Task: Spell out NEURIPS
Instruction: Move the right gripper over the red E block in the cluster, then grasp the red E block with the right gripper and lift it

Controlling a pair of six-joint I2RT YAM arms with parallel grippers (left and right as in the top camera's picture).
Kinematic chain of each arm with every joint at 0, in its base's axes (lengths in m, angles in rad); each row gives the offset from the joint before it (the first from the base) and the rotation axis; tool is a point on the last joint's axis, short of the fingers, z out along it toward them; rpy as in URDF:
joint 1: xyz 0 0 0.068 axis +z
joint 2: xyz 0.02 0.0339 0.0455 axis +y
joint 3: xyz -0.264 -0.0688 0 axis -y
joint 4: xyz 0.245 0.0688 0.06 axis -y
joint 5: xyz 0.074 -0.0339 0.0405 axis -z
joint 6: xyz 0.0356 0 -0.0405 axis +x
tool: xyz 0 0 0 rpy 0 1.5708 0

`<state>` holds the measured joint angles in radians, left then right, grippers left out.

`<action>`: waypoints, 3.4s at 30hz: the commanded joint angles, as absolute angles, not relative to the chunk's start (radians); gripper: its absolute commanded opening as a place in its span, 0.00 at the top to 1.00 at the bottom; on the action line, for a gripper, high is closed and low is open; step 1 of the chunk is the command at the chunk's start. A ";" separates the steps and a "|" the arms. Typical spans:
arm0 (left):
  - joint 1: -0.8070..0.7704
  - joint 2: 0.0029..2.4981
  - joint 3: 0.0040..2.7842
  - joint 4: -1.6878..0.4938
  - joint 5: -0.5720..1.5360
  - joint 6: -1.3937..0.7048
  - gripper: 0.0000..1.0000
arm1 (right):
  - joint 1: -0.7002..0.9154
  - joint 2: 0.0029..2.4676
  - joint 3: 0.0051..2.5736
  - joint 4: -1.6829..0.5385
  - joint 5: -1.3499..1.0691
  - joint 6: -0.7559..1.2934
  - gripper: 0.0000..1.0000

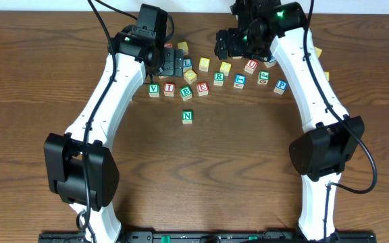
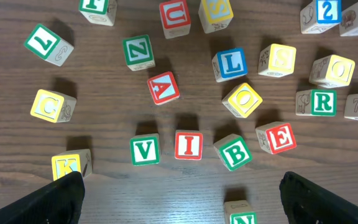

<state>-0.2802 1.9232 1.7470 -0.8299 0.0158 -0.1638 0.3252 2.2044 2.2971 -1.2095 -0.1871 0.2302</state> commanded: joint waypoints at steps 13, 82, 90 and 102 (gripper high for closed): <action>-0.138 1.930 1.774 -0.888 -0.023 -0.265 0.04 | 0.469 2.404 2.304 -1.159 -0.180 0.258 0.38; -0.096 1.930 1.771 -0.922 -0.023 -0.264 0.04 | 0.529 2.401 2.296 -1.402 -0.036 0.322 0.83; -0.096 1.930 1.771 -0.919 -0.023 -0.264 0.04 | 0.590 2.424 2.268 -1.392 -0.025 0.383 0.80; -0.096 1.930 1.771 -0.919 -0.023 -0.264 0.05 | 0.621 2.424 2.095 -1.270 -0.010 0.457 0.81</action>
<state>-0.0956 1.9232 1.7477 -0.9169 -0.0063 -0.2588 0.6128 2.4107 2.1166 -1.2797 -0.0250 0.4263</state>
